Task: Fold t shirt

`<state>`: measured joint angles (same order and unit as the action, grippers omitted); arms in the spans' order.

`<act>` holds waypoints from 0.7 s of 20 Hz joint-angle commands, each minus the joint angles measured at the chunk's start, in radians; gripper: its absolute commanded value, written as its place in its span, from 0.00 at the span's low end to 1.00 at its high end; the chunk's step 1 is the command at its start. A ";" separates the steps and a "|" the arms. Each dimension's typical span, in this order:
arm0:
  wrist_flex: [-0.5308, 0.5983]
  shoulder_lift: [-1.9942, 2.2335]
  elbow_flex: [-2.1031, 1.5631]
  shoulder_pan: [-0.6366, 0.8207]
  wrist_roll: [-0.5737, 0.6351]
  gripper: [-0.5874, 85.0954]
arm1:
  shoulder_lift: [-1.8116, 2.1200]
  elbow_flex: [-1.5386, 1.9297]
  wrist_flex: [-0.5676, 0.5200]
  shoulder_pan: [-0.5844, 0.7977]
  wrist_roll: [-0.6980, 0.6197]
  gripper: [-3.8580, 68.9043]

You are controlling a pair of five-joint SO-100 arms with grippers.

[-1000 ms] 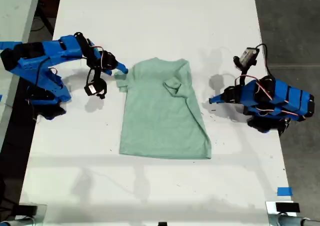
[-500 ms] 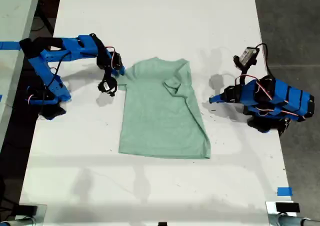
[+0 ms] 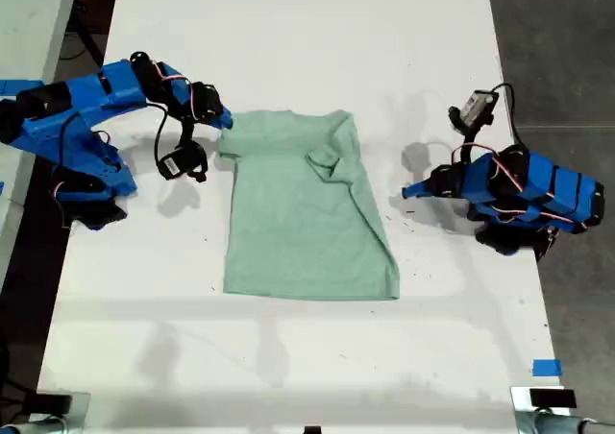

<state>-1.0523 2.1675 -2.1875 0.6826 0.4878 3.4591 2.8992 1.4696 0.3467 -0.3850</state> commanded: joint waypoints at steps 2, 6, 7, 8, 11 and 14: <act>0.196 -0.137 0.178 -0.133 -0.021 0.01 | 0.041 -0.008 0.003 -0.002 -0.005 0.22; 0.282 -0.641 0.620 -0.219 0.005 0.01 | 0.041 -0.009 0.006 -0.012 0.006 0.22; 0.268 -0.781 0.750 -0.218 0.028 0.01 | 0.041 -0.008 0.009 -0.012 0.008 0.22; 0.227 -0.916 0.885 -0.212 0.029 0.05 | 0.041 -0.006 0.009 -0.014 0.009 0.22; 0.049 -1.134 1.167 -0.176 0.029 0.31 | 0.041 -0.009 0.012 -0.021 0.014 0.22; -0.143 -0.928 1.177 -0.163 0.032 0.33 | 0.041 -0.009 0.009 -0.017 0.008 0.22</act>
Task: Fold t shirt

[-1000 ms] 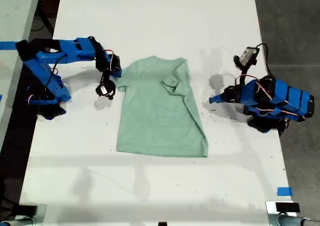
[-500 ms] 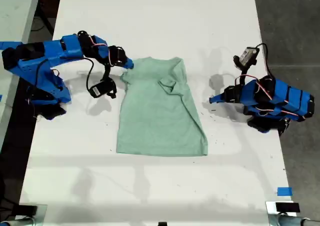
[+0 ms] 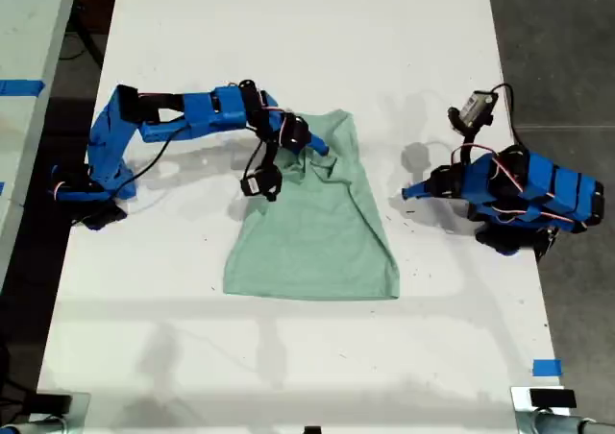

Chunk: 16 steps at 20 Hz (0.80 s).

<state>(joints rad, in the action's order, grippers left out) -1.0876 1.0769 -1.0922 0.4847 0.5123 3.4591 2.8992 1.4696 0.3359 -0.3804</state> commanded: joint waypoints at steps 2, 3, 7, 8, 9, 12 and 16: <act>-0.209 0.391 -0.034 0.044 0.000 0.33 | 0.041 -0.011 0.006 -0.002 -0.006 0.22; -0.209 0.538 -0.160 0.046 -0.002 0.33 | 0.041 -0.011 0.005 0.000 -0.009 0.22; -0.021 1.206 -0.934 0.064 -0.080 0.28 | 0.041 -0.012 0.003 -0.005 -0.009 0.23; 0.041 1.312 -1.104 0.026 -0.129 0.27 | 0.041 -0.011 0.003 -0.006 -0.009 0.23; 0.097 1.373 -1.247 -0.026 -0.196 0.26 | 0.041 -0.009 0.003 -0.006 -0.009 0.23; 0.265 1.629 -1.674 -0.153 -0.417 0.24 | 0.041 -0.012 0.005 -0.008 -0.009 0.23; 0.098 2.131 -1.993 -0.232 -0.563 0.22 | 0.041 -0.002 0.006 -0.014 -0.003 0.23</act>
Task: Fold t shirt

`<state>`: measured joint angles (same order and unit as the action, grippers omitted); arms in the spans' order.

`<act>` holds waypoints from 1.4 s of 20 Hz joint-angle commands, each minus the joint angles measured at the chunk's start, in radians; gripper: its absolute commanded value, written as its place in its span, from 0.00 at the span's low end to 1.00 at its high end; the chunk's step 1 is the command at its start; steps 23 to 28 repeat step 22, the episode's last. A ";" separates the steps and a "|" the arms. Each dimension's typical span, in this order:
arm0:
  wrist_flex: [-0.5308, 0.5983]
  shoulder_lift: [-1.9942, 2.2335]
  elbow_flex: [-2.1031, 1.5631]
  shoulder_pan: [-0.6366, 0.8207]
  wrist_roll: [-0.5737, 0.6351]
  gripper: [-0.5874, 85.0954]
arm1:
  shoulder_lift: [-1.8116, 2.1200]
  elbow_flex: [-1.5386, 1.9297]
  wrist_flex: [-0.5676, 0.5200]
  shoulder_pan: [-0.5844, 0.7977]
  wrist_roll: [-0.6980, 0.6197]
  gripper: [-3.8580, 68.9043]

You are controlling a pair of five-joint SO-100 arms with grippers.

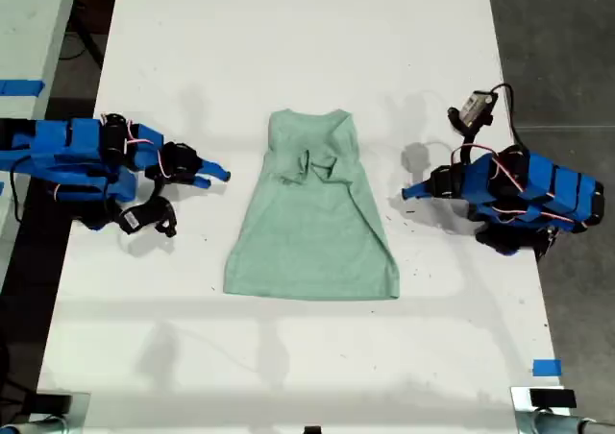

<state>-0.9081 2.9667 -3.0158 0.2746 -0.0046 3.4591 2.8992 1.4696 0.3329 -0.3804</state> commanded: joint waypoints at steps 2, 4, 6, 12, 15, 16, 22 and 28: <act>-0.156 0.558 -0.193 -0.040 -0.040 0.20 | 0.041 -0.005 0.005 0.000 -0.011 0.23; -0.138 0.485 -0.195 -0.035 -0.055 0.20 | 0.041 -0.008 0.005 -0.002 -0.005 0.23; -0.141 0.503 -0.198 -0.040 -0.055 0.20 | 0.041 -0.005 0.008 -0.006 -0.002 0.23; -0.138 0.502 -0.199 -0.034 -0.048 0.19 | 0.041 -0.005 0.011 -0.014 0.012 0.22; -0.140 0.503 -0.201 -0.044 -0.051 0.18 | 0.041 -0.006 0.011 -0.012 0.011 0.22; -0.140 0.503 -0.201 -0.048 -0.055 0.18 | 0.041 -0.006 0.012 -0.012 0.011 0.22; -0.140 0.505 -0.201 -0.041 -0.049 0.18 | 0.041 -0.006 0.012 -0.017 0.014 0.22; -0.140 0.505 -0.201 -0.041 -0.049 0.18 | 0.041 -0.006 0.012 -0.017 0.014 0.22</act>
